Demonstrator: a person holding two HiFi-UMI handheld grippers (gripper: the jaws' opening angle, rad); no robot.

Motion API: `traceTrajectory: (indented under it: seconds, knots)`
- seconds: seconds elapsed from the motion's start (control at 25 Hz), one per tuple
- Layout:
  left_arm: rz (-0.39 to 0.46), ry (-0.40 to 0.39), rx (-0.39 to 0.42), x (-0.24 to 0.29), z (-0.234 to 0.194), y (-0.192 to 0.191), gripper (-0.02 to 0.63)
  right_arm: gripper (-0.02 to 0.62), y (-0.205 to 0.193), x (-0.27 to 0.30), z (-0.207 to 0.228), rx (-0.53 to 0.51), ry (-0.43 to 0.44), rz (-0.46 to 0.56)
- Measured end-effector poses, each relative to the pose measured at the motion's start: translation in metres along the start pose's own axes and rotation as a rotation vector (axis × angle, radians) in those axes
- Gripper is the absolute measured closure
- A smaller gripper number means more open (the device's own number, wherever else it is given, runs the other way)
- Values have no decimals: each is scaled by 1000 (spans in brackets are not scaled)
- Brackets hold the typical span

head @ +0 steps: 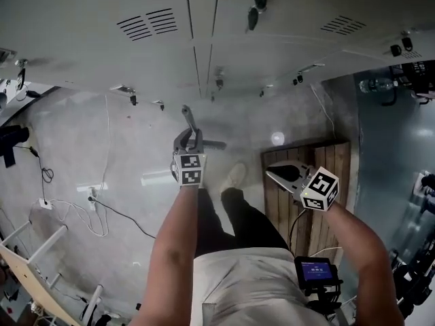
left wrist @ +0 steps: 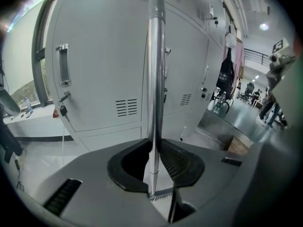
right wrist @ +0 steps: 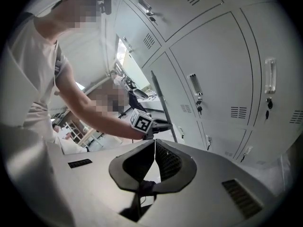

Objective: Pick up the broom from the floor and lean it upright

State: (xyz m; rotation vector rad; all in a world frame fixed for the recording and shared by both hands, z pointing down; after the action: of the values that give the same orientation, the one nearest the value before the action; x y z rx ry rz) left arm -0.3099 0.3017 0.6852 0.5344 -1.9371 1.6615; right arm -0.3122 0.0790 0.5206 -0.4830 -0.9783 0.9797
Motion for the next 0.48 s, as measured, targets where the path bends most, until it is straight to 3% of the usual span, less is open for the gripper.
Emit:
traceTrajectory:
  seconds: [0.2, 0.48]
  knots:
    - [-32, -32, 52, 50, -12, -10, 535, 578, -18, 15, 11, 29, 10, 5]
    - [-115, -106, 245, 93, -18, -17, 535, 578, -33, 15, 27, 84, -20, 44]
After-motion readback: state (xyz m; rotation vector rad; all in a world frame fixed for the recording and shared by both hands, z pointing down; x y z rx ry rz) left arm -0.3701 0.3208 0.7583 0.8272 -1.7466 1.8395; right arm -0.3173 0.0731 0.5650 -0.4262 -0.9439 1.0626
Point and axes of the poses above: the fingertips, and each gripper's own axes: x forward along the fingers, z to its right, y out of its top, the point moved 1 cm from there along -x, backward along the fingers, and after that the axes turned 5 degrees about z, right-handed, at the moved point
